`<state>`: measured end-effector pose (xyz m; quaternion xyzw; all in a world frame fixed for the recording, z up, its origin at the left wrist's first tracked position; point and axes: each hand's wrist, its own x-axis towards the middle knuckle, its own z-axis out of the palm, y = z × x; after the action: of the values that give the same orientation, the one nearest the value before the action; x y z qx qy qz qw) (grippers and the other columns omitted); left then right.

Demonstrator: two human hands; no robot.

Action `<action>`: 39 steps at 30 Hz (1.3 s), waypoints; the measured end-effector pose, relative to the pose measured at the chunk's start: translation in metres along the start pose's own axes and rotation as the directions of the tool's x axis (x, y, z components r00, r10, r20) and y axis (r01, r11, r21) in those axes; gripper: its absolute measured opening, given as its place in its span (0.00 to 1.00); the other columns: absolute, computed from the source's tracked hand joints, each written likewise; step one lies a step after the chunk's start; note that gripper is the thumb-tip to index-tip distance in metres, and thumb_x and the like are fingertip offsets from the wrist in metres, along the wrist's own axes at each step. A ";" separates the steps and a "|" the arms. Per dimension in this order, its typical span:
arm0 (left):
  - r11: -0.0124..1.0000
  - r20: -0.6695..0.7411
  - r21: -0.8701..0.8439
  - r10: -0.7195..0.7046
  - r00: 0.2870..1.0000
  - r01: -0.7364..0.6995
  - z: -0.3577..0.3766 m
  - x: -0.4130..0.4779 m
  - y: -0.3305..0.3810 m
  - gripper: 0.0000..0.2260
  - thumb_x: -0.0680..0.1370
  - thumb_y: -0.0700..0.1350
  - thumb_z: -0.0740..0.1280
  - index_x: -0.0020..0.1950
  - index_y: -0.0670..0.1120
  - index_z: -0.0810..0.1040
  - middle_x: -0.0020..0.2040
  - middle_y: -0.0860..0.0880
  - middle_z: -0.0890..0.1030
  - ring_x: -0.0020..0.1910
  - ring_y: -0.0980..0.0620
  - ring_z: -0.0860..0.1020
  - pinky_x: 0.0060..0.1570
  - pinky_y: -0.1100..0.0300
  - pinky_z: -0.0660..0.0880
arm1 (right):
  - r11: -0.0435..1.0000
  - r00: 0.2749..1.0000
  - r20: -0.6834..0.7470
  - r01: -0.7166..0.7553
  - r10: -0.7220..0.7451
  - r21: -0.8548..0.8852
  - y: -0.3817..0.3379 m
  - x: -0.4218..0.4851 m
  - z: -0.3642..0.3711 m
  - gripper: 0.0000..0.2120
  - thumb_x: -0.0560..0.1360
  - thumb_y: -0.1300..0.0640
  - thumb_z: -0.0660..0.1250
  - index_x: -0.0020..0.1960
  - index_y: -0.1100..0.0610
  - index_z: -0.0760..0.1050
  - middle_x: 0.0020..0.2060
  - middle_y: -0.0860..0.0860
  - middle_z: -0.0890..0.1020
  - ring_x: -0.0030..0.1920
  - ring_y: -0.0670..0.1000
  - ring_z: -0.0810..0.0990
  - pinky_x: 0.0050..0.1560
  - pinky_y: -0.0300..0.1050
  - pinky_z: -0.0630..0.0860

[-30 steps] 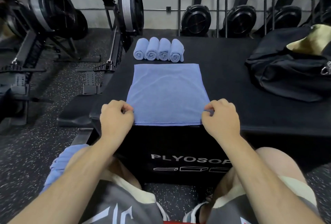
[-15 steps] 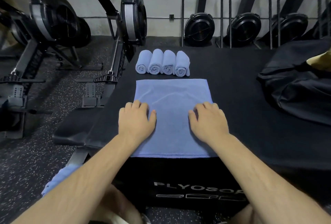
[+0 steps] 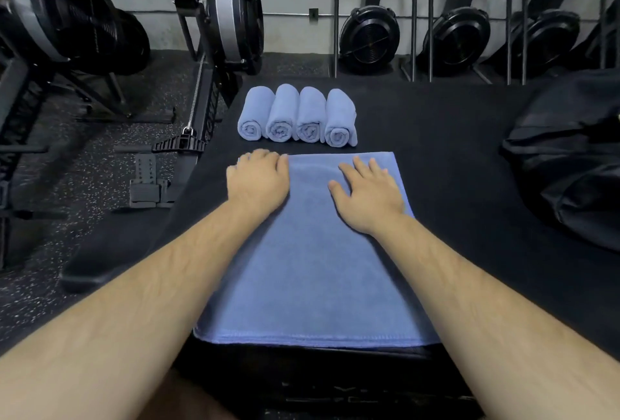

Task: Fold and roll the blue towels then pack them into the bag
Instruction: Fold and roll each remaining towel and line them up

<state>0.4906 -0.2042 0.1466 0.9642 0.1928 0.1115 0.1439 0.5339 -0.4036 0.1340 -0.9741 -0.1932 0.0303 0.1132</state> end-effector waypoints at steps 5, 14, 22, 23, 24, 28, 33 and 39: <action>0.954 -0.063 0.028 -0.297 0.953 0.299 -0.006 0.012 -0.020 0.21 0.83 0.57 0.59 0.68 0.43 0.71 0.67 0.39 0.71 0.66 0.37 0.68 0.62 0.46 0.66 | 1.000 0.998 -0.062 0.023 -0.024 -0.022 0.000 0.001 0.005 0.30 0.82 0.38 0.46 0.81 0.48 0.58 0.82 0.51 0.56 0.81 0.57 0.50 0.80 0.57 0.50; 0.662 -0.025 -0.720 -0.328 0.944 0.210 -0.004 0.019 -0.029 0.08 0.77 0.43 0.65 0.54 0.51 0.80 0.52 0.53 0.81 0.51 0.52 0.80 0.45 0.63 0.72 | 1.000 0.991 -0.132 0.021 -0.019 0.015 -0.006 -0.010 -0.001 0.27 0.83 0.41 0.51 0.79 0.51 0.63 0.79 0.51 0.63 0.80 0.56 0.55 0.79 0.54 0.51; 0.548 -0.073 -0.835 -0.217 0.974 0.059 -0.011 0.006 -0.031 0.22 0.71 0.29 0.57 0.49 0.53 0.82 0.47 0.58 0.82 0.44 0.66 0.79 0.46 0.71 0.74 | 0.999 0.983 -0.181 0.038 -0.036 0.009 -0.009 -0.016 -0.005 0.24 0.83 0.43 0.54 0.75 0.52 0.67 0.72 0.51 0.71 0.73 0.56 0.64 0.73 0.50 0.57; 0.573 -0.069 -0.816 -0.214 0.974 0.068 -0.009 0.006 -0.033 0.22 0.71 0.30 0.57 0.50 0.52 0.82 0.50 0.56 0.82 0.49 0.62 0.80 0.51 0.66 0.75 | 0.999 0.984 -0.173 0.038 -0.036 0.011 -0.008 -0.016 -0.005 0.25 0.83 0.43 0.53 0.76 0.52 0.66 0.73 0.51 0.70 0.75 0.56 0.63 0.74 0.51 0.56; 0.621 -0.070 -0.778 -0.231 0.970 0.092 -0.006 0.007 -0.033 0.21 0.70 0.31 0.58 0.50 0.52 0.82 0.54 0.53 0.81 0.54 0.56 0.79 0.57 0.61 0.76 | 0.999 0.987 -0.155 0.035 -0.033 0.008 -0.008 -0.016 -0.004 0.26 0.83 0.42 0.52 0.77 0.51 0.65 0.75 0.51 0.68 0.77 0.56 0.60 0.76 0.51 0.55; 0.949 -0.190 -0.266 -0.221 0.956 0.167 -0.006 0.005 -0.022 0.15 0.73 0.37 0.64 0.57 0.49 0.78 0.63 0.46 0.71 0.60 0.43 0.72 0.60 0.51 0.67 | 1.000 0.999 -0.031 0.021 -0.022 -0.021 -0.007 -0.011 -0.001 0.27 0.83 0.41 0.47 0.81 0.45 0.57 0.81 0.51 0.56 0.82 0.57 0.49 0.80 0.55 0.48; 0.948 0.020 -0.184 0.269 0.963 -0.261 0.011 -0.014 0.017 0.18 0.82 0.53 0.61 0.72 0.54 0.73 0.74 0.54 0.71 0.75 0.48 0.65 0.70 0.47 0.61 | 1.000 0.992 -0.128 0.010 -0.009 0.006 0.004 0.008 -0.019 0.21 0.84 0.47 0.47 0.67 0.48 0.75 0.72 0.49 0.72 0.74 0.54 0.65 0.65 0.52 0.64; 0.964 0.188 -0.029 0.266 0.946 -0.265 0.023 -0.017 0.020 0.25 0.82 0.63 0.52 0.80 0.61 0.60 0.82 0.59 0.55 0.82 0.47 0.46 0.79 0.40 0.44 | 0.984 0.985 -0.060 -0.165 0.161 -0.073 0.019 0.039 -0.029 0.21 0.82 0.57 0.57 0.74 0.53 0.67 0.71 0.53 0.69 0.73 0.59 0.63 0.67 0.54 0.62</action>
<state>0.4882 -0.2343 0.1288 0.9874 0.0466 0.0373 0.1468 0.5802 -0.4115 0.1575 -0.9908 -0.1109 0.0058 0.0777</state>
